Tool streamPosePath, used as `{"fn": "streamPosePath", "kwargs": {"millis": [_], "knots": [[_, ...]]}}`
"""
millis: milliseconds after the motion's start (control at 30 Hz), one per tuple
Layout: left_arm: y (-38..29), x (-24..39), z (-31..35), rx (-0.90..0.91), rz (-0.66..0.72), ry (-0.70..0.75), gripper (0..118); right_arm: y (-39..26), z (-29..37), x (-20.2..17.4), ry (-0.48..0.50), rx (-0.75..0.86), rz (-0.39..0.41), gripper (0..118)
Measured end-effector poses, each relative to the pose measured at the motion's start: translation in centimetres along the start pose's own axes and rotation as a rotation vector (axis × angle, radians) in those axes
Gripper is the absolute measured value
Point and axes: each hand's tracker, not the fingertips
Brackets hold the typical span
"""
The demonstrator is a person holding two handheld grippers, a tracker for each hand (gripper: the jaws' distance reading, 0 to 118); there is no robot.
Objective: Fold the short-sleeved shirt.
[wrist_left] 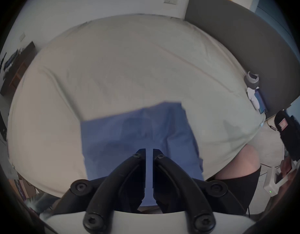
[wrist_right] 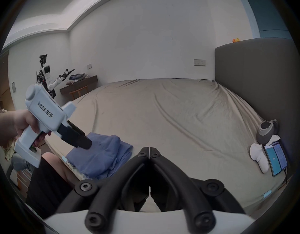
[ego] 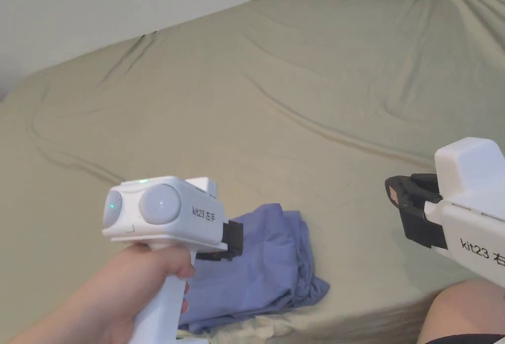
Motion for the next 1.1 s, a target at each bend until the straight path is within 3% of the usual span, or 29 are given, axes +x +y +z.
{"fn": "streamPosePath", "kwargs": {"millis": [67, 100, 267, 367, 467, 567, 667, 767, 867, 967, 1033, 1067, 1100], "knots": [[-1.3, -0.4, -2.0, -0.054, 0.025, -0.054, 3, 0.0, -0.3, -0.6, 0.005, -0.007, 0.019, 0], [-2.4, -1.9, -2.1, -0.277, -0.156, 0.390, 1, -0.1, -0.3, -0.8, 0.004, -0.010, 0.034, 0], [-3.7, -0.6, -7.7, -0.294, -0.199, 0.385, 0, -0.3, 0.0, -1.5, -0.001, -0.019, 0.088, 0], [-3.1, -0.1, -7.5, -0.263, -0.196, 0.388, 0, -0.4, -0.3, -2.2, 0.014, -0.025, 0.115, 0], [-2.6, -0.2, -6.8, -0.255, -0.124, 0.287, 0, -0.7, -0.9, -3.0, 0.042, -0.042, 0.126, 0], [-2.4, -0.5, -5.8, -0.242, -0.138, 0.227, 0, -1.3, -1.8, -4.1, 0.052, -0.079, 0.153, 0], [-1.7, -1.5, -1.8, -0.180, -0.053, 0.031, 0, -1.7, -2.7, -5.0, 0.062, -0.127, 0.159, 0], [-0.8, -3.2, 3.8, -0.076, -0.080, -0.033, 0, -1.6, -4.7, -5.9, 0.142, -0.202, 0.092, 0], [-0.3, -7.2, 8.7, -0.025, -0.007, -0.066, 0, -0.9, -8.3, -7.4, 0.262, -0.280, 0.013, 0], [-0.7, -12.2, 11.5, 0.026, 0.005, -0.077, 0, -0.1, -13.2, -8.5, 0.390, -0.341, -0.106, 0], [-1.2, -15.7, 12.1, 0.042, 0.089, -0.047, 0, -0.3, -17.0, -8.4, 0.472, -0.385, -0.226, 0], [-1.6, -16.7, 12.1, 0.036, 0.131, -0.055, 0, -0.7, -18.7, -8.1, 0.489, -0.429, -0.267, 0], [-2.0, -18.2, 11.9, 0.021, 0.157, -0.086, 0, -1.4, -20.3, -7.1, 0.437, -0.473, -0.294, 0]]}}
